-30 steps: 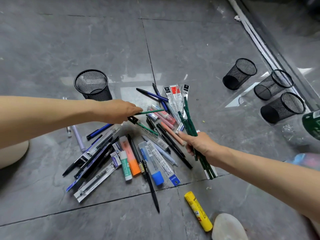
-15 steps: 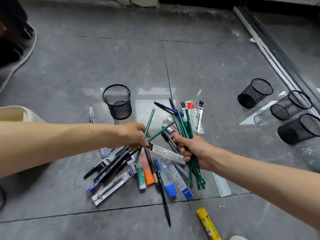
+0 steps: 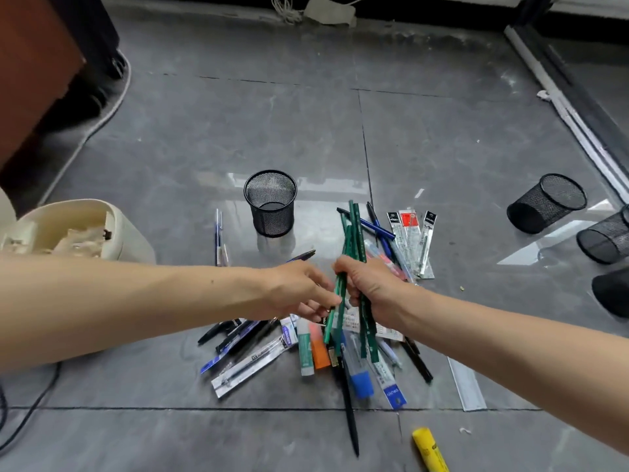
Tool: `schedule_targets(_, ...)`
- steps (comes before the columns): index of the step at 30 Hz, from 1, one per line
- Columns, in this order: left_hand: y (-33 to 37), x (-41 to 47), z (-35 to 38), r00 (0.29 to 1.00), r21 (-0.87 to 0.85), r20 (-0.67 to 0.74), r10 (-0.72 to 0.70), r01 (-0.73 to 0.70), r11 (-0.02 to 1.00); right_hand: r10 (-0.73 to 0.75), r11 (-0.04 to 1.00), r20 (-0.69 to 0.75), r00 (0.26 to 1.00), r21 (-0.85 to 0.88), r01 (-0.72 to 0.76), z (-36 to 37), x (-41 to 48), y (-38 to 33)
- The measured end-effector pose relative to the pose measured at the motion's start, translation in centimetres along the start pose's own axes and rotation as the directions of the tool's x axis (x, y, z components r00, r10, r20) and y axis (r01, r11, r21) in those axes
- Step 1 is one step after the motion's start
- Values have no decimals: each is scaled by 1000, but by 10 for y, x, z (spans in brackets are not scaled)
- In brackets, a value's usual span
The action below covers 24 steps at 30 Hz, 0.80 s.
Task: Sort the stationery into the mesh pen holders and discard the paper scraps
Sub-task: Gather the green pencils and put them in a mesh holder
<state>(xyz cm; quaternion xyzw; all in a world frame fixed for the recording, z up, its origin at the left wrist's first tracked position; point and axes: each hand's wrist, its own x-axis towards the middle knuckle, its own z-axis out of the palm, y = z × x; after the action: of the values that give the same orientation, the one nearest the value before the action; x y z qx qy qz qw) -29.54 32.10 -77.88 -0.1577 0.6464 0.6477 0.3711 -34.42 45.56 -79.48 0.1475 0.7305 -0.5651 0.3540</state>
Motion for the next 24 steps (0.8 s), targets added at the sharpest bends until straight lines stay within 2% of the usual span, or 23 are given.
schedule_targets(2,1,6,-2,1000,13,12,3,-3,1000,35,999,-36,999,-8,-35,-3,2,-4)
schedule_targets(5,5,19,-4,1000,111,8,8,-8,994,70,993,5,998,97,-70,-5,8,-11)
schedule_targets(8,9,34,-6,986,230,-144,87,-52,972,25,986,43,999,161,-32,-4,16,-20)
schedule_targets(10,16,43,-15,967,71,-232,106,-92,993,-34,988,59,998,153,24,-4,22,-23)
schedule_targets(12,28,46,-28,986,-58,-68,153,-157,986,-115,991,68,991,80,110,-2,25,-26)
schedule_targets(14,41,47,-34,971,-125,102,216,-202,971,-219,976,62,974,7,219,2,29,-31)
schedule_targets(16,50,53,-36,968,-125,66,241,-232,965,-322,945,47,946,-49,324,7,35,-38)
schedule_targets(20,59,68,-37,916,75,-135,377,-370,926,-427,892,10,904,-157,423,12,51,-48)
schedule_targets(24,60,73,-39,853,204,-130,506,-476,856,-519,842,-50,853,-202,500,13,66,-39)
